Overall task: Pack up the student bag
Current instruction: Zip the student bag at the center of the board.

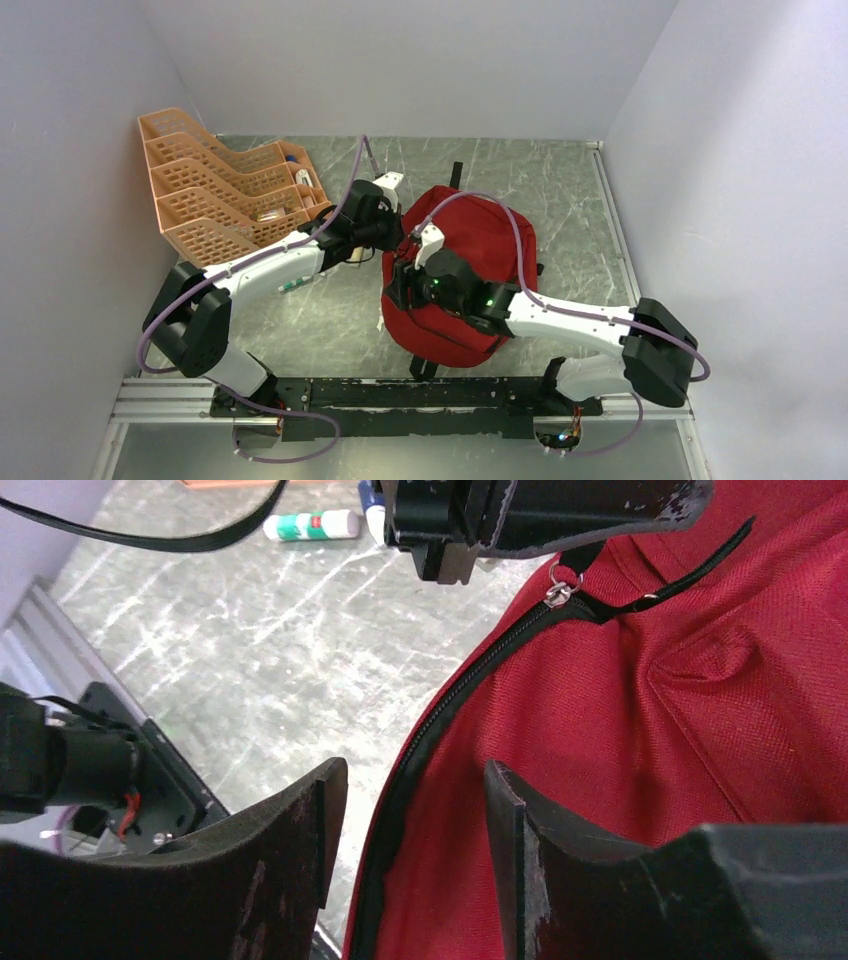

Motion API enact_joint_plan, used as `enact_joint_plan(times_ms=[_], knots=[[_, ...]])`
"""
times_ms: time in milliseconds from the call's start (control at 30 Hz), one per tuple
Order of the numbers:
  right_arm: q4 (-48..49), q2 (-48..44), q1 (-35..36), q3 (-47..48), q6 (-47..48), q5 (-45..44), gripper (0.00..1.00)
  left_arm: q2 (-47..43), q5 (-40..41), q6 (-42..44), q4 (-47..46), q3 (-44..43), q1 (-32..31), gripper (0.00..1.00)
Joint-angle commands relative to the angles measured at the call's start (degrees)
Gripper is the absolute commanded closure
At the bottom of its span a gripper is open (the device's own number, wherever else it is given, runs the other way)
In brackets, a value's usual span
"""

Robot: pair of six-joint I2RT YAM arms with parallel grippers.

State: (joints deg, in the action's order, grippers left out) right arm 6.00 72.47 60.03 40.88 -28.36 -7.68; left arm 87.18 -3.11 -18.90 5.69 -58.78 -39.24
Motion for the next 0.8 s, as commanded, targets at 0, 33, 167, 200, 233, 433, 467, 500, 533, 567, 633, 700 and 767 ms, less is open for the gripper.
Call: enact_joint_plan(times_ms=[0,33,167,200,233,433,467,500,533,567,633,700,767], knots=[[0.59,3.55,2.3,2.28,3.98,-7.4,0.45,-1.75,-1.63,-0.26,-2.91,-0.23,0.31,0.95],[0.11,4.38,3.0,2.83,5.28,-9.1,0.47,-1.7,-1.75,-0.26,-2.96,-0.26,0.38,0.95],[2.15,5.05,5.16,2.65,8.74,-12.8,0.65,-1.36,-1.98,-0.11,-2.8,-0.58,0.23,0.95],[3.36,4.72,5.4,2.14,8.96,-12.62,0.71,-1.27,-1.91,-0.09,-2.71,-0.69,0.22,0.95],[4.5,4.4,5.68,1.58,9.17,-12.18,0.79,-1.16,-1.82,0.03,-2.63,-0.78,0.25,0.95],[12.65,2.18,6.96,-2.34,11.74,-6.65,0.97,0.61,-0.63,0.09,-2.31,-1.93,0.28,0.95],[14.25,1.83,7.09,-3.27,12.02,-5.27,0.98,1.18,-0.37,0.01,-2.35,-2.32,0.28,0.95],[15.49,1.61,7.11,-4.17,12.0,-4.07,0.98,1.85,-0.12,0.0,-2.38,-2.83,0.25,0.95],[16.69,1.33,7.19,-5.08,11.82,-2.71,0.99,2.58,-0.06,0.04,-2.43,-3.38,0.25,0.95],[17.47,1.16,7.2,-5.82,11.69,-1.36,1.0,3.31,0.14,0.1,-2.44,-3.95,0.27,0.95],[18.3,1.05,7.4,-6.74,11.57,1.33,1.0,4.72,0.9,0.12,-2.35,-5.23,0.3,0.95],[18.99,0.82,7.68,-7.77,11.51,3.42,1.0,6.11,1.98,0.25,-2.6,-6.59,0.31,0.95],[19.89,0.22,7.93,-9.1,11.5,4.82,1.0,7.37,2.64,0.54,-2.45,-7.88,0.31,0.95]])
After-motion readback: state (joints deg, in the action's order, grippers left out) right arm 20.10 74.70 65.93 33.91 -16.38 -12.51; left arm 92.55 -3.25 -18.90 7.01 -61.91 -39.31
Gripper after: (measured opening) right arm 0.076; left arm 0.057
